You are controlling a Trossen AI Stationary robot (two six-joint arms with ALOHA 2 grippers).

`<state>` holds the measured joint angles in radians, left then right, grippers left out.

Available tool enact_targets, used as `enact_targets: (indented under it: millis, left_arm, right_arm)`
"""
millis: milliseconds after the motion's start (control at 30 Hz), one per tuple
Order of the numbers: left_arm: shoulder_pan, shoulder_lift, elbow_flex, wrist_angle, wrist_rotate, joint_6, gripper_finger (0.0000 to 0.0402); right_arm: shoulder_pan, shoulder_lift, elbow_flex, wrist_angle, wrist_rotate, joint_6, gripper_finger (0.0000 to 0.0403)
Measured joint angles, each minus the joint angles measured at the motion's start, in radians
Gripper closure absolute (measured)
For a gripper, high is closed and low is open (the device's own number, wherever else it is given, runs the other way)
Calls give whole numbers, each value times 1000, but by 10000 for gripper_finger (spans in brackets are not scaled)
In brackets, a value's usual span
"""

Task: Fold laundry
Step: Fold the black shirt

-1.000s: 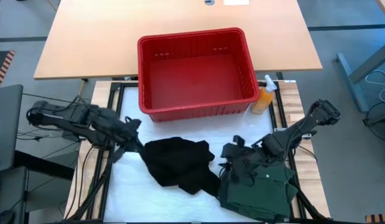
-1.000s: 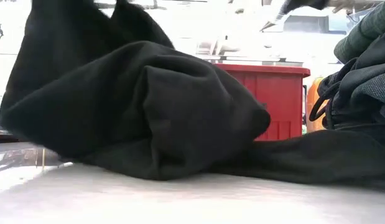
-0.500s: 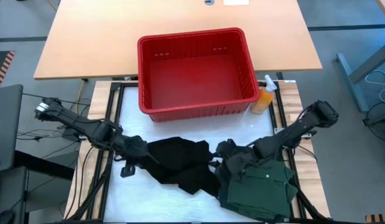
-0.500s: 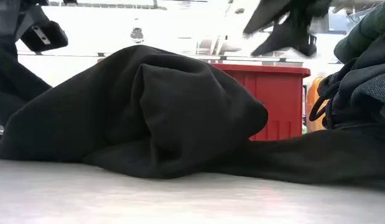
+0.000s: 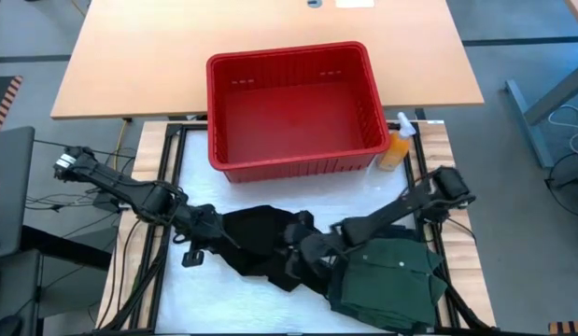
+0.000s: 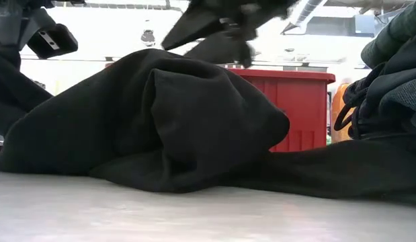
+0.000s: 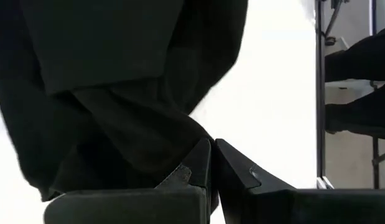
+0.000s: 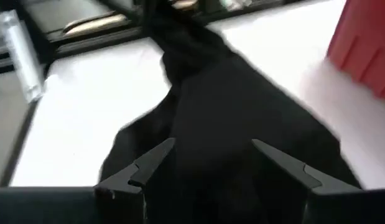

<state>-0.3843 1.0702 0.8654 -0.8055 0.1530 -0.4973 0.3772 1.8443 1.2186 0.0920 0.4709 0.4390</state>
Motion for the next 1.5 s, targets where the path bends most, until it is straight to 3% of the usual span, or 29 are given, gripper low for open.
enact_targets:
  millis: [500, 700, 933, 1100, 1267, 1500]
  left_arm:
    - [1, 0, 0, 29, -36, 23, 401]
    - [1, 0, 0, 58, -7, 45, 401]
    - [1, 0, 0, 62, -3, 48, 401]
    - [0, 0, 0, 64, 19, 41, 401]
    - [0, 0, 0, 107, 59, 17, 401]
    - [-1, -32, 63, 161, 86, 45, 401]
  right_arm:
    - [14, 369, 618, -473, 17, -278, 189]
    - [6, 512, 806, -656, 156, -247, 196]
    - [39, 617, 904, -751, 156, -200, 204]
    - [36, 613, 905, -970, 220, 124, 252]
    - [34, 555, 902, -1097, 260, 176, 380]
    - [51, 326, 903, -1137, 274, 178, 388]
